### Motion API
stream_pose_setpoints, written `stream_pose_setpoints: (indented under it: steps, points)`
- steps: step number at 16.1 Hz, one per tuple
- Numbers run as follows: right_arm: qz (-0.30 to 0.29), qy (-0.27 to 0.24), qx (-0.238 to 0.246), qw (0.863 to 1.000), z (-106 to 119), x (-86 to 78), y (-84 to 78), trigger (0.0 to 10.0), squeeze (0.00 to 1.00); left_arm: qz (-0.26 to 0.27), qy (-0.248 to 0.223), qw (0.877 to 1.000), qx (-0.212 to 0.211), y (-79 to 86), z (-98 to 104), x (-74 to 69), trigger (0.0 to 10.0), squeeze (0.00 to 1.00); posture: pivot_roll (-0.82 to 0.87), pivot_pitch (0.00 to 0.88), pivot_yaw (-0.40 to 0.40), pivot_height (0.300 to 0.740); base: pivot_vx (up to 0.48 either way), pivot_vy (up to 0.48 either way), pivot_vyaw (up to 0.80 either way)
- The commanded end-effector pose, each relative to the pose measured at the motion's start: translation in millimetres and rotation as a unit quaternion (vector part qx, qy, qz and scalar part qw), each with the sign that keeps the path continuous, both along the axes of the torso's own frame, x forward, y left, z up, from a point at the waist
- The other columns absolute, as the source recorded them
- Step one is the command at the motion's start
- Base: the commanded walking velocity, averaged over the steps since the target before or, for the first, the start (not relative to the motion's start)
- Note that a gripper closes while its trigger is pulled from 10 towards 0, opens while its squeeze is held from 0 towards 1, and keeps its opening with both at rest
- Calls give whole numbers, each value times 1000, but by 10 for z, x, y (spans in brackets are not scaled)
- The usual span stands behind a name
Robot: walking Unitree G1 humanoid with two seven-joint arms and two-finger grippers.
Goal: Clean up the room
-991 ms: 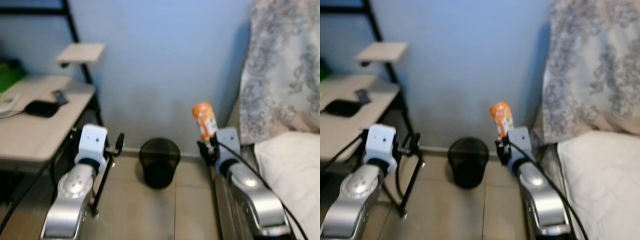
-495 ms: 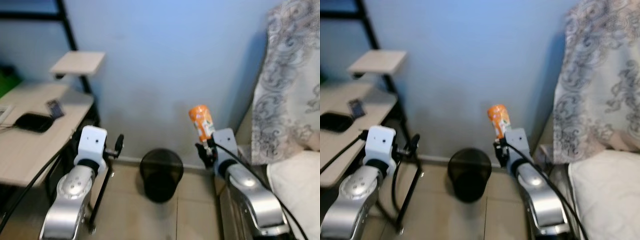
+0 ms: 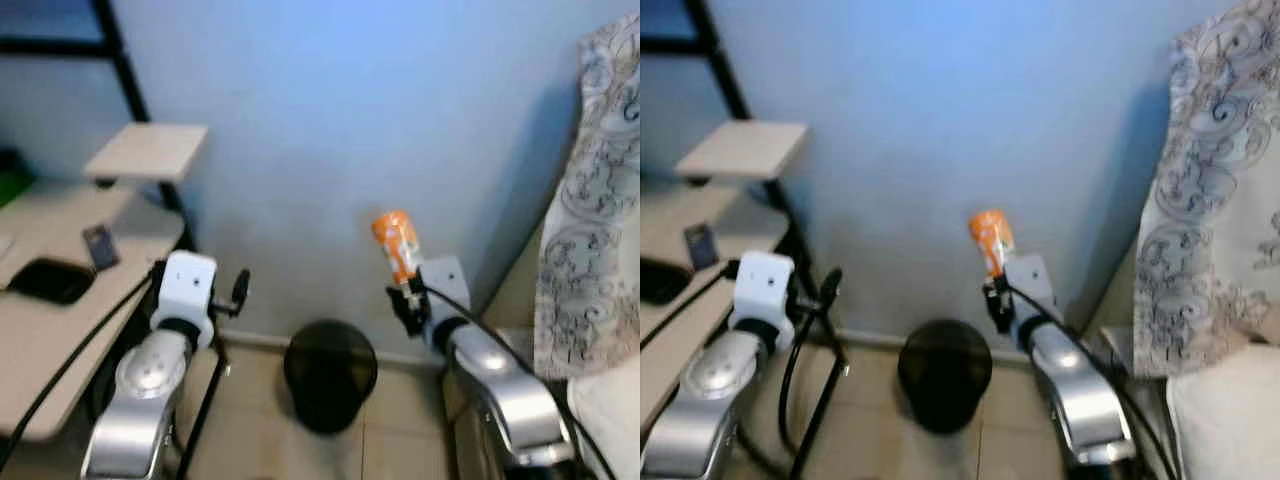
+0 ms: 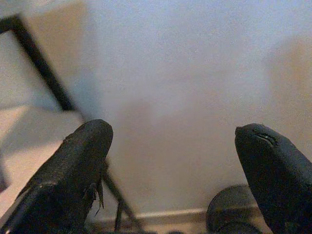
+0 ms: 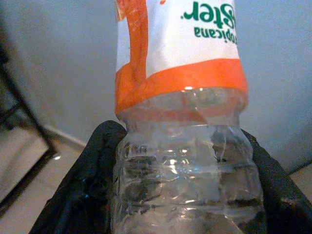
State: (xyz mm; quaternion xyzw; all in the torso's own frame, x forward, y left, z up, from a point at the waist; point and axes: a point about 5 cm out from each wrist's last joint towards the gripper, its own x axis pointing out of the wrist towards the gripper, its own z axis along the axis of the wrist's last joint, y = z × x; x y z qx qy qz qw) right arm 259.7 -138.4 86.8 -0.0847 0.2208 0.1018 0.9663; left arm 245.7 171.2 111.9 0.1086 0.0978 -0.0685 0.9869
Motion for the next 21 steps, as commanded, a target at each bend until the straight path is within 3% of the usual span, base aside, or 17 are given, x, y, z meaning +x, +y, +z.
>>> stream_pose_setpoints:
  steps: [1,4,7,9,11,12,16,20,21]
  points:
    - [-4,0,-18,1000,1,17,-83,10000,0,-13,-4,1000,-4,-73,17,8,10000,0,87,0,30,740,375,0,0]
    - [39,19,-63,997,-70,94,-109,10000,0,-56,27,998,16,-111,-77,-10,10000,0,86,0,31,740,189,0,0]
    - [69,45,-98,992,-240,221,-84,10000,0,-140,52,988,49,-159,-148,-40,10000,0,90,0,29,740,0,0,0]
    - [121,79,-133,981,-513,365,121,10000,0,-245,94,958,112,-115,-235,-67,10000,0,103,0,17,740,0,0,0]
    - [132,89,-142,977,-575,395,163,10000,0,-273,105,948,126,-93,-251,-81,10000,0,110,0,11,740,0,0,0]
    - [132,101,-153,974,-656,465,204,10000,0,-312,125,931,144,-29,-281,-112,10000,0,117,0,2,740,0,0,0]
    - [117,106,-150,976,-663,575,282,10000,0,-347,140,917,141,3,-289,-146,10000,0,124,0,-8,740,0,0,0]
    - [102,99,-163,976,-653,623,327,10000,0,-360,131,916,118,-62,-276,-170,10000,0,124,0,-12,740,0,0,0]
    - [103,99,-153,978,-646,627,350,10000,424,-360,132,916,116,-66,-276,-174,10000,0,123,0,-11,740,0,0,0]
